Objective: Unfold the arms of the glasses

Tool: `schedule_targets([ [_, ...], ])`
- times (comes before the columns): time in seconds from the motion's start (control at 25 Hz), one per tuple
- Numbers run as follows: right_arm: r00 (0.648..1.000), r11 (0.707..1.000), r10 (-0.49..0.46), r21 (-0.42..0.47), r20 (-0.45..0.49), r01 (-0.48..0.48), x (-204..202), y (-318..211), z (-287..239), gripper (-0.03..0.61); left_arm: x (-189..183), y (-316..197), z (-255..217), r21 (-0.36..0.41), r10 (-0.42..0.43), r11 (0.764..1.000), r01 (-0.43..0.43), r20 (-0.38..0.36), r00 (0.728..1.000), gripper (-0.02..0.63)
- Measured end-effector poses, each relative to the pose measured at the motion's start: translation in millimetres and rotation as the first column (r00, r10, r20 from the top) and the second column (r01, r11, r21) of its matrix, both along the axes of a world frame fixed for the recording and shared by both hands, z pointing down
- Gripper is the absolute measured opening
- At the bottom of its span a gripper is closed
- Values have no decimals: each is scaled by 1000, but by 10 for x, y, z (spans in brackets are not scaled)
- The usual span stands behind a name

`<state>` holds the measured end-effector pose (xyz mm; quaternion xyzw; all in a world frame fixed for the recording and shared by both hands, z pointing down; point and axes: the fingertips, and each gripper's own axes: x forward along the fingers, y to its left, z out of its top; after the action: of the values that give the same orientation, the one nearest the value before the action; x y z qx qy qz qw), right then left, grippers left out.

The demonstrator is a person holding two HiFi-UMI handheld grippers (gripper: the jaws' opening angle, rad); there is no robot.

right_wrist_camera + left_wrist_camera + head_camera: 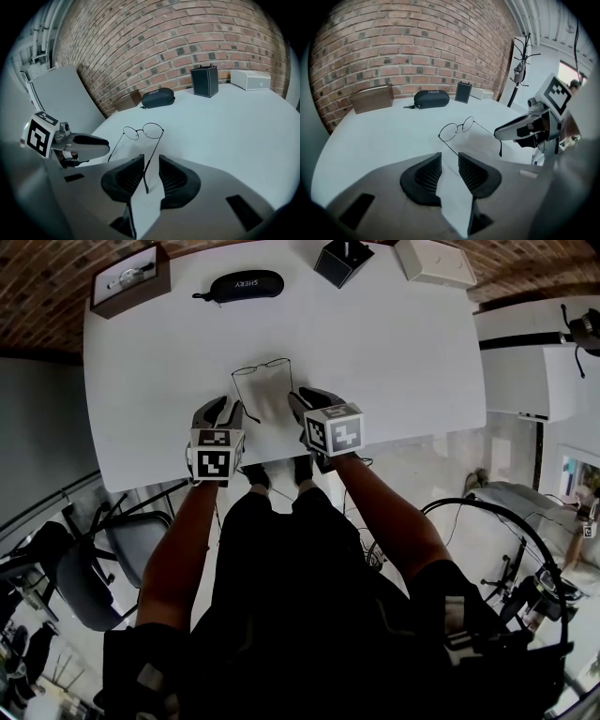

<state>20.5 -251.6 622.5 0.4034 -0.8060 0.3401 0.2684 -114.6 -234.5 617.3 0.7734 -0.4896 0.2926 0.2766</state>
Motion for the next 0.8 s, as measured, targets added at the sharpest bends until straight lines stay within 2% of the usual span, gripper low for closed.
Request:
schedule_targets([
  [0.08,1000,1000,-10,25,20,10,-18,-4,-2,93,10,-2,-58,22,-8,1000,8,-22,1000,118],
  [0.2,1000,998,-16,68,8,15,-19,-35,-251,97,30,-2,-201,63,-14,998,18,-61,998,118],
  [0.4,998,987,-39,161,43,31,-64,-82,-619,95,40,14,-497,102,-48,993,62,-138,989,108],
  [0.52,997,966,-70,251,41,58,-84,-101,-930,63,45,29,-762,144,-57,986,85,-186,981,54],
  [0.68,992,933,-112,350,55,86,-103,-70,-1358,34,87,75,-1120,207,-35,975,85,-233,972,25],
  [0.8,988,911,-139,399,59,105,-69,5,-1611,26,94,102,-1435,267,-32,957,109,-276,961,11],
])
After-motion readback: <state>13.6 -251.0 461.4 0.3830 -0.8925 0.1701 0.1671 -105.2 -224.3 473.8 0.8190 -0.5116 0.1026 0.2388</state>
